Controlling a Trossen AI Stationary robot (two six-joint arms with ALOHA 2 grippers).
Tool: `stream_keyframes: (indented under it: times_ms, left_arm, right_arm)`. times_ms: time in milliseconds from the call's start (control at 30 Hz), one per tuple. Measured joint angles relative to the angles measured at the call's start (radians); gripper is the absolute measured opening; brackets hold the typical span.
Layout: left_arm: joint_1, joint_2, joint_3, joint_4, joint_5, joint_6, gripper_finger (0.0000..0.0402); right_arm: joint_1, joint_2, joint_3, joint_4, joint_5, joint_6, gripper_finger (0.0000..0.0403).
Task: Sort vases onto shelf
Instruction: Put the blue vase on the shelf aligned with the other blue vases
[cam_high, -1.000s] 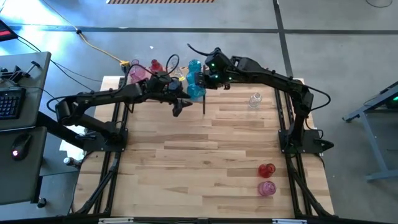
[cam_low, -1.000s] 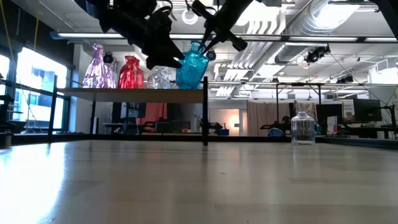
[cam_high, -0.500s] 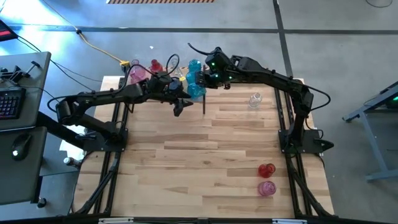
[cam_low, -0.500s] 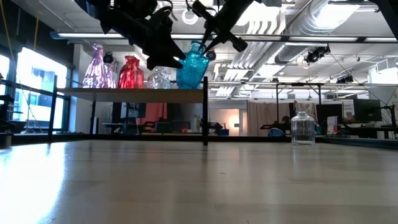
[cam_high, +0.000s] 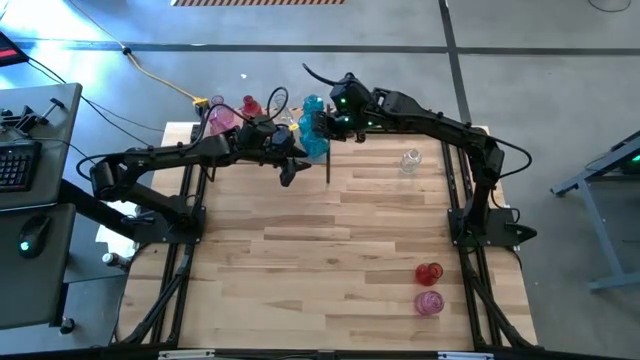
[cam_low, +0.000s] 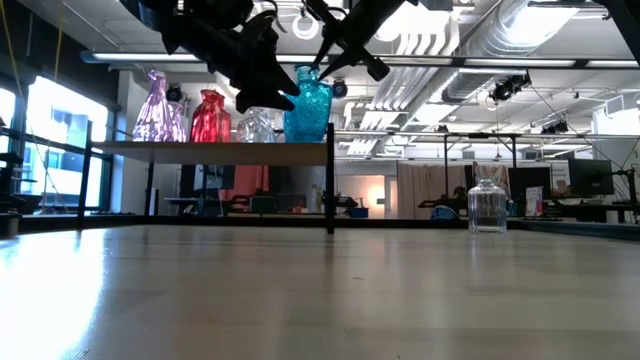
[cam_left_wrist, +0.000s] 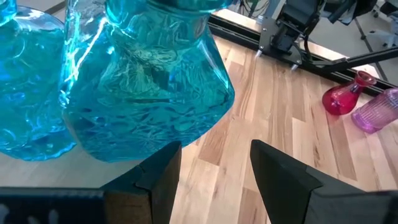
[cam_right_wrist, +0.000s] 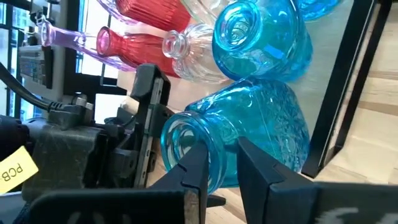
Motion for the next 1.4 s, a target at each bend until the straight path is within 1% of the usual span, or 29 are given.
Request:
stream_keyframes:
  times_ms: [533, 833, 1267, 1400]
  left_arm:
    - [0.0, 0.0, 0.0, -0.012, 0.001, -0.019, 0.0186]
    - [-0.002, 0.0, 0.0, -0.016, 0.003, -0.026, 0.0186]
    - [-0.033, -0.001, 0.002, -0.012, 0.002, -0.027, 0.0186]
    - [-0.034, -0.001, 0.002, -0.013, 0.0, -0.028, 0.0186]
  right_arm:
    - [0.001, 0.0, 0.0, -0.015, 0.0, -0.013, 0.0046]
    - [0.002, 0.001, 0.0, -0.026, 0.017, -0.026, 0.0047]
    - [0.001, 0.001, 0.0, -0.026, 0.034, -0.048, 0.0047]
    - [0.0, 0.001, 0.0, -0.026, 0.044, -0.051, 0.0055]
